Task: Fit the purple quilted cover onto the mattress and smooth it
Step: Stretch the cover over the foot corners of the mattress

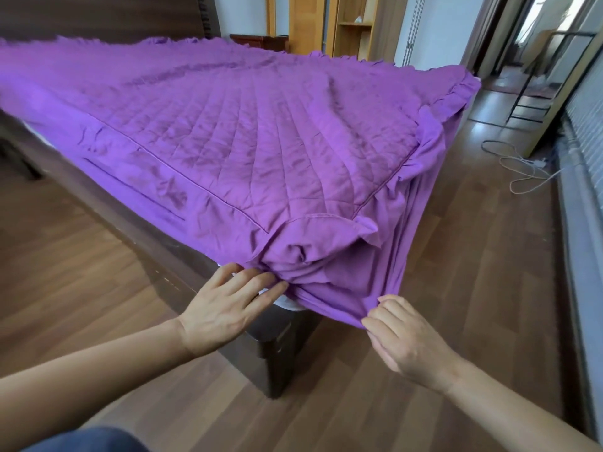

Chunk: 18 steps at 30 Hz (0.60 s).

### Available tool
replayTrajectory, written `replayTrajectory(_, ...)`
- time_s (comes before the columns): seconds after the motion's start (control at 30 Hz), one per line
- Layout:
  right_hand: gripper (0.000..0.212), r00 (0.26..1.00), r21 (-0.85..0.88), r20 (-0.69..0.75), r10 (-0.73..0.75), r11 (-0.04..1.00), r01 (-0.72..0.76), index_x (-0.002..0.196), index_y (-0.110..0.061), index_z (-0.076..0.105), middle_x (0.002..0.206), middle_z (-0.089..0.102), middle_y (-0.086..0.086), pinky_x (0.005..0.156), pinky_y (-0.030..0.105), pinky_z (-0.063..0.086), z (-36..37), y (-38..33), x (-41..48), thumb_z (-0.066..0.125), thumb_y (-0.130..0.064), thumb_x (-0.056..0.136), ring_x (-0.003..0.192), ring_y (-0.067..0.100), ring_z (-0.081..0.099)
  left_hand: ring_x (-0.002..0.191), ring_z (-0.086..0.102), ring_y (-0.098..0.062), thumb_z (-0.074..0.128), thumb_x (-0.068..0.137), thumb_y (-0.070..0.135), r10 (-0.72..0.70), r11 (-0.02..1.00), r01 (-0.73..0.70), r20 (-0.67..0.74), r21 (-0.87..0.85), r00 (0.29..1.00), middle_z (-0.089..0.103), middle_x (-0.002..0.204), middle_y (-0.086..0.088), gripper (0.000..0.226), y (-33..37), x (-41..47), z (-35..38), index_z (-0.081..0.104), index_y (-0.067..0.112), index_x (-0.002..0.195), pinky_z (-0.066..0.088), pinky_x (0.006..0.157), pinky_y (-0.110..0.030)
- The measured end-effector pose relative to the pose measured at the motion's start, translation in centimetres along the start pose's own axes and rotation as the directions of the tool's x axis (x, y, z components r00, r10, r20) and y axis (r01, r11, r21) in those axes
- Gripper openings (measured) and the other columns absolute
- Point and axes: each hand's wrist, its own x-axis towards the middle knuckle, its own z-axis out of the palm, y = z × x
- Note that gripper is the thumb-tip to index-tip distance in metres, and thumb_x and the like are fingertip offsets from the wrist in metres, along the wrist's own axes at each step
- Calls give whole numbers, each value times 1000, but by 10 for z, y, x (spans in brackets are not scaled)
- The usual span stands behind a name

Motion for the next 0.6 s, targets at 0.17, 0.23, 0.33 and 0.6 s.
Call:
replayTrajectory(0.17, 12, 1000, 18, -4, -15, 1000, 15, 92, -3, 66, 75, 56, 8, 77, 42, 46, 0, -2, 1, 61, -3, 80, 65, 30, 50, 88, 53, -27, 37, 93, 3, 4, 1000, -3, 71, -22, 997, 60, 103, -8, 35, 2, 4, 4, 58, 8, 121, 41, 75, -37)
replayTrajectory(0.23, 14, 1000, 39, 0, -5, 999, 5, 93, -3, 68, 74, 55, 7, 74, 41, 46, -2, -3, 3, 60, -5, 83, 65, 30, 50, 82, 56, -27, 34, 94, 3, 5, 1000, -1, 104, -31, 995, 61, 98, -7, 34, 4, 5, 5, 61, 10, 114, 44, 74, -37)
replayTrajectory(0.33, 18, 1000, 43, 29, 5, 999, -6, 99, -5, 68, 72, 54, 4, 73, 37, 43, -4, -7, 7, 60, -11, 84, 65, 27, 49, 77, 56, -25, 33, 94, 4, -28, 999, 33, 149, -33, 988, 60, 93, -5, 32, 10, 7, 5, 62, 13, 103, 43, 72, -35)
replayTrajectory(0.6, 13, 998, -57, -63, 15, 998, -19, 97, -10, 65, 65, 48, 3, 68, 36, 42, -6, -10, 7, 61, -12, 85, 60, 25, 42, 61, 47, -22, 25, 96, 5, -33, 985, 66, 201, -160, 979, 52, 70, -1, 39, 21, 2, 0, 60, 13, 80, 37, 61, -31)
